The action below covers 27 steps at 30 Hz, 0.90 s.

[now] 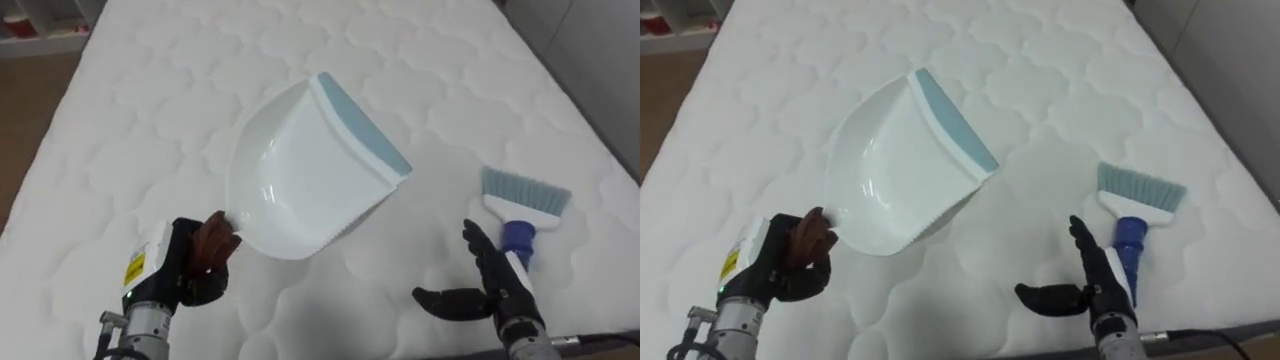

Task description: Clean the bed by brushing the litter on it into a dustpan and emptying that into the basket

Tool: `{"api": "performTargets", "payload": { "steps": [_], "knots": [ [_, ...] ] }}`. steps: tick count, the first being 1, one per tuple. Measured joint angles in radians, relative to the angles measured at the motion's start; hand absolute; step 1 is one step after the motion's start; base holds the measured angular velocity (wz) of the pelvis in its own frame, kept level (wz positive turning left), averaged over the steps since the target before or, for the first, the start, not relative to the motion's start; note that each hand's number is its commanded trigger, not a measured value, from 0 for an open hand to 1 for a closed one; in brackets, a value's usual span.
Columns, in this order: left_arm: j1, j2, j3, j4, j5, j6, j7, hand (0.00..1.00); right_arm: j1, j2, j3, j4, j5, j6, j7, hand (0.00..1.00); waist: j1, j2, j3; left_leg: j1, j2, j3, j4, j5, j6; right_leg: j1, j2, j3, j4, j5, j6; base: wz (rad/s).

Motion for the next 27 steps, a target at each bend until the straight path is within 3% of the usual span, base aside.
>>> {"api": "performTargets", "payload": {
  "steps": [4,9,12,13,15,18,27],
  "knots": [
    [0.0,0.0,-0.001,0.01,-0.065,0.0,-0.008,0.0,0.0,0.004,0.001,-0.001,0.0,0.01,0.008,0.0,-0.004,-0.017,0.0117,0.009,-0.003,0.002,-0.002,-0.015,0.009,0.004,0.005,0.0,-0.004,0.001,0.003,-0.11],
    [0.01,-0.011,0.0,0.01,-0.132,0.0,-0.028,0.0,0.019,0.006,-0.001,-0.038,-0.003,0.01,0.025,0.0,-0.007,-0.017,0.0106,0.01,0.001,-0.01,-0.006,-0.019,0.011,0.024,0.007,-0.011,-0.041,0.02,0.009,0.02],
    [0.013,-0.026,-0.001,0.01,-0.186,-0.001,-0.028,0.0,0.019,0.025,-0.002,-0.064,-0.029,0.01,0.035,0.0,-0.006,-0.016,0.0061,0.015,0.004,-0.021,-0.008,-0.015,0.013,0.045,0.009,-0.018,-0.066,0.027,0.01,0.06],
    [0.016,-0.031,-0.001,0.01,-0.205,-0.001,-0.028,0.0,0.019,0.034,-0.002,-0.067,-0.034,0.01,0.037,0.0,-0.007,-0.018,0.0004,0.02,0.006,-0.021,-0.007,-0.015,0.013,0.049,0.011,-0.02,-0.069,0.029,0.009,0.05],
    [0.026,-0.039,-0.003,0.011,-0.246,0.0,-0.027,0.0,0.019,0.039,0.001,-0.075,-0.034,0.01,0.04,0.0,-0.004,-0.017,-0.0036,0.03,0.012,-0.023,-0.009,-0.015,0.012,0.068,0.017,-0.02,-0.087,0.034,0.009,0.0],
    [0.04,-0.053,-0.004,0.011,-0.307,0.0,-0.026,0.0,0.016,0.041,0.001,-0.08,-0.026,0.01,0.035,0.0,0.01,-0.021,-0.0066,0.051,0.016,-0.021,-0.02,-0.015,0.012,0.087,0.024,-0.016,-0.103,0.037,0.008,-0.05],
    [0.037,-0.066,-0.003,0.097,-0.445,0.003,-0.015,0.0,0.017,0.045,0.005,-0.078,-0.019,0.012,-0.011,0.0,0.021,-0.037,0.0062,0.095,0.026,-0.023,-0.052,-0.015,0.011,0.157,0.029,-0.034,-0.177,0.053,0.011,0.03]
  ]
}}
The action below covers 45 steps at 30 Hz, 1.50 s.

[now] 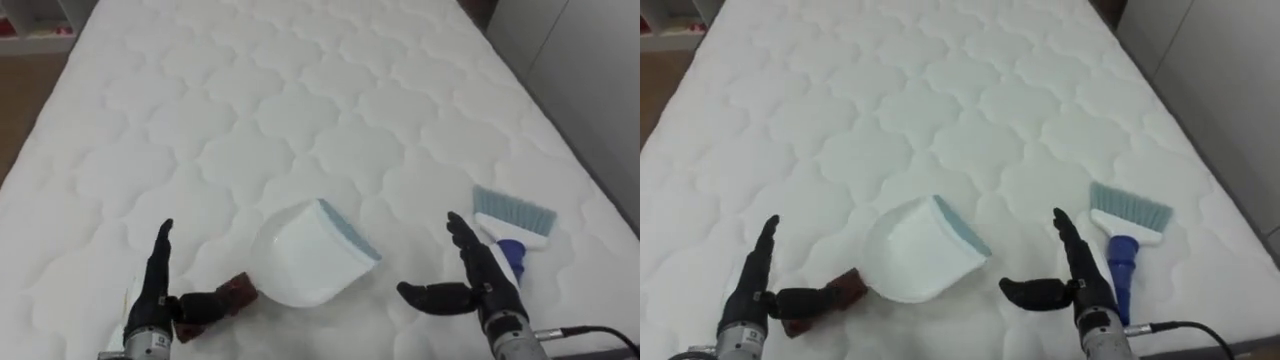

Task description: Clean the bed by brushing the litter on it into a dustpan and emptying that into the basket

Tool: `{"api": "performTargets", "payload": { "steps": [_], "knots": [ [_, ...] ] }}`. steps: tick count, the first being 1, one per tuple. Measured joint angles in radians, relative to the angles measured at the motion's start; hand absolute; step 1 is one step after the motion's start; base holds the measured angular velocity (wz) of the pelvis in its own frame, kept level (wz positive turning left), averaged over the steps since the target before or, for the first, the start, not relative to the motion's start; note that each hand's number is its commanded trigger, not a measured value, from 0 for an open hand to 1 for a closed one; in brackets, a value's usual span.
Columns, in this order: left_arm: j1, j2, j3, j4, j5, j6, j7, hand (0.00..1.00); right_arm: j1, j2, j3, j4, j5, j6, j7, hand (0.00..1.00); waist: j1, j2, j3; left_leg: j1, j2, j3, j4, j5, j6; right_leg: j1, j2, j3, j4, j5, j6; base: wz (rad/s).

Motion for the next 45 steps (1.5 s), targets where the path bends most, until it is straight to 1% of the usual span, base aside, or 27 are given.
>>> {"api": "performTargets", "payload": {
  "steps": [2,5,8,11,14,16,17,18,19,20,22,23,25,26,27,28,30,32,34,35,37,38,40,41,43,44,45],
  "knots": [
    [0.0,-0.006,0.001,0.0,-0.011,0.001,0.0,0.0,0.002,0.003,0.0,0.0,0.0,0.0,-0.001,0.0,0.002,-0.002,0.0014,0.0,0.0,-0.001,-0.001,0.0,0.0,0.005,0.0,-0.002,-0.011,0.004,0.002,0.02],
    [-0.001,-0.01,0.001,0.0,-0.017,0.001,0.001,0.0,0.003,0.007,0.0,0.0,0.0,0.0,-0.005,0.0,0.002,-0.003,0.0008,0.006,0.0,-0.001,-0.001,0.0,0.0,0.012,0.0,-0.003,-0.013,0.005,0.002,0.0],
    [-0.003,-0.015,0.002,0.022,-0.028,-0.001,0.024,0.0,0.004,0.014,0.0,-0.001,0.001,0.0,-0.029,0.0,0.003,0.0,0.0003,0.009,0.002,-0.001,-0.001,0.0,0.0,0.018,0.001,-0.002,-0.027,0.009,0.001,-0.01],
    [0.003,-0.012,0.004,0.037,-0.033,0.0,0.058,0.0,0.015,0.016,-0.006,-0.001,0.024,-0.001,-0.083,0.0,-0.001,0.001,0.0007,0.008,0.003,-0.001,-0.002,0.0,0.0,0.018,0.004,-0.003,-0.029,0.012,0.001,0.0],
    [0.008,-0.014,0.022,0.047,-0.048,-0.001,0.083,0.0,0.031,0.016,-0.023,0.0,0.028,-0.003,-0.135,0.0,-0.001,0.006,-0.0022,0.006,0.006,0.0,-0.007,0.0,0.0,0.015,0.007,-0.003,-0.029,0.014,-0.001,0.0],
    [0.022,-0.015,0.048,0.086,-0.047,-0.004,0.104,0.0,0.05,0.015,-0.065,0.0,0.032,-0.003,-0.174,0.0,0.0,0.016,-0.01,0.011,0.007,0.002,-0.018,0.001,-0.002,0.019,0.01,-0.003,-0.03,0.014,-0.001,-0.03],
    [0.026,-0.015,0.057,0.107,-0.047,-0.007,0.105,0.0,0.055,0.015,-0.081,0.002,0.036,-0.003,-0.184,0.0,-0.002,0.019,-0.0116,0.017,0.007,0.002,-0.023,0.001,-0.003,0.023,0.01,-0.003,-0.032,0.014,-0.001,0.0],
    [0.038,-0.016,0.079,0.151,-0.047,-0.007,0.105,0.0,0.069,0.015,-0.111,0.013,0.045,-0.004,-0.209,0.0,-0.005,0.024,-0.0187,0.024,0.009,0.002,-0.025,0.001,-0.003,0.031,0.012,-0.003,-0.036,0.014,-0.002,0.0],
    [0.056,-0.016,0.107,0.182,-0.047,-0.005,0.11,0.0,0.079,0.014,-0.145,0.041,0.06,-0.005,-0.234,0.0,-0.006,0.023,-0.0202,0.031,0.009,0.0,-0.027,0.001,-0.003,0.04,0.012,-0.003,-0.042,0.014,-0.002,0.0],
    [0.067,-0.016,0.121,0.192,-0.049,-0.004,0.113,0.0,0.081,0.014,-0.163,0.063,0.066,-0.005,-0.246,0.0,-0.006,0.021,-0.0189,0.035,0.01,0.0,-0.028,0.001,-0.003,0.045,0.012,-0.003,-0.045,0.014,-0.002,0.0],
    [0.095,-0.015,0.165,0.281,-0.05,-0.004,0.137,0.0,0.084,0.013,-0.223,0.19,0.099,-0.005,-0.288,0.0,-0.004,0.014,-0.0194,0.041,0.01,0.0,-0.035,0.001,-0.003,0.048,0.012,-0.003,-0.047,0.014,-0.002,0.0],
    [0.107,-0.016,0.176,0.296,-0.051,-0.002,0.142,0.0,0.088,0.013,-0.234,0.212,0.114,-0.002,-0.295,0.0,-0.004,0.012,-0.0188,0.041,0.009,0.0,-0.037,0.001,-0.003,0.048,0.013,-0.004,-0.047,0.014,-0.002,0.0],
    [0.155,-0.017,0.21,0.321,-0.079,0.01,0.15,0.0,0.114,0.015,-0.265,0.274,0.163,-0.002,-0.325,0.0,-0.006,0.003,-0.0121,0.041,0.008,0.0,-0.037,0.001,-0.003,0.048,0.011,-0.005,-0.047,0.014,-0.002,0.0],
    [0.157,-0.017,0.223,0.34,-0.08,0.01,0.152,0.0,0.113,0.017,-0.275,0.303,0.167,-0.004,-0.328,0.0,-0.005,0.006,-0.0091,0.04,0.008,0.0,-0.037,0.001,-0.003,0.048,0.011,-0.004,-0.047,0.014,-0.002,0.0],
    [0.154,-0.017,0.248,0.39,-0.08,0.011,0.153,0.0,0.108,0.016,-0.291,0.37,0.173,-0.003,-0.331,0.0,-0.005,0.0,-0.0115,0.041,0.008,-0.001,-0.038,0.001,-0.003,0.05,0.011,-0.004,-0.047,0.014,-0.002,0.0],
    [0.155,-0.017,0.269,0.426,-0.079,0.015,0.153,0.0,0.108,0.017,-0.294,0.418,0.186,-0.002,-0.334,0.0,-0.005,-0.004,-0.0106,0.043,0.008,-0.001,-0.044,0.0,-0.004,0.051,0.012,-0.004,-0.046,0.014,-0.002,0.0],
    [0.165,-0.019,0.293,0.448,-0.079,0.029,0.153,0.0,0.117,0.018,-0.297,0.463,0.188,-0.001,-0.334,0.0,-0.004,-0.005,-0.0098,0.043,0.007,0.0,-0.052,-0.001,-0.005,0.046,0.013,-0.001,-0.046,0.014,-0.002,-0.05],
    [0.175,-0.02,0.318,0.465,-0.079,0.037,0.153,0.0,0.116,0.021,-0.319,0.513,0.188,-0.001,-0.333,0.0,-0.006,-0.003,-0.0107,0.042,0.007,-0.001,-0.054,-0.001,-0.005,0.044,0.014,0.002,-0.046,0.014,-0.002,-0.05],
    [0.19,-0.021,0.345,0.477,-0.077,0.041,0.152,0.0,0.12,0.021,-0.336,0.563,0.18,0.024,-0.323,0.0,-0.004,-0.001,-0.0101,0.043,0.007,-0.001,-0.053,-0.001,-0.005,0.043,0.016,0.004,-0.045,0.014,-0.002,-0.02],
    [0.186,-0.021,0.355,0.498,-0.076,0.042,0.15,0.0,0.119,0.021,-0.343,0.573,0.172,0.031,-0.315,0.0,-0.004,-0.002,-0.009,0.043,0.007,-0.001,-0.053,-0.001,-0.005,0.043,0.016,0.004,-0.045,0.014,-0.002,-0.03],
    [0.166,-0.021,0.371,0.564,-0.075,0.077,0.135,0.0,0.107,0.021,-0.361,0.636,0.133,0.044,-0.285,0.0,-0.007,0.004,-0.013,0.044,0.008,-0.001,-0.049,0.0,-0.005,0.043,0.016,-0.005,-0.045,0.014,-0.002,0.0],
    [0.164,-0.022,0.371,0.57,-0.075,0.087,0.127,0.0,0.105,0.021,-0.359,0.648,0.127,0.052,-0.274,0.0,-0.007,0.004,-0.0128,0.045,0.008,-0.001,-0.049,0.0,-0.005,0.044,0.016,-0.008,-0.045,0.014,-0.002,0.0],
    [0.164,-0.027,0.368,0.593,-0.068,0.123,0.095,0.0,0.093,0.022,-0.356,0.7,0.086,0.087,-0.224,0.0,-0.006,0.006,-0.0116,0.05,0.008,-0.001,-0.052,0.0,-0.005,0.047,0.016,-0.009,-0.045,0.013,-0.002,0.0],
    [0.164,-0.026,0.362,0.601,-0.067,0.131,0.087,0.0,0.091,0.022,-0.355,0.713,0.068,0.095,-0.212,0.0,-0.006,0.005,-0.0112,0.05,0.008,-0.001,-0.052,0.0,-0.005,0.047,0.016,-0.009,-0.045,0.013,-0.002,0.0],
    [0.164,-0.029,0.35,0.608,-0.066,0.176,0.044,0.0,0.075,0.022,-0.339,0.756,0.051,0.124,-0.162,0.0,-0.006,0.002,-0.0096,0.049,0.008,0.0,-0.053,-0.001,-0.004,0.046,0.016,-0.009,-0.045,0.013,-0.002,0.0],
    [0.161,-0.029,0.349,0.608,-0.066,0.186,0.032,0.0,0.069,0.021,-0.332,0.763,0.044,0.133,-0.15,0.0,-0.005,0.001,-0.0096,0.049,0.008,0.0,-0.054,-0.001,-0.004,0.046,0.016,-0.009,-0.045,0.013,-0.002,0.0],
    [0.155,-0.029,0.349,0.608,-0.063,0.204,0.007,0.0,0.066,0.021,-0.317,0.772,0.025,0.151,-0.121,0.0,-0.005,0.001,-0.0094,0.047,0.008,-0.001,-0.054,-0.001,-0.004,0.045,0.015,-0.011,-0.046,0.013,-0.002,0.0]
  ]
}}
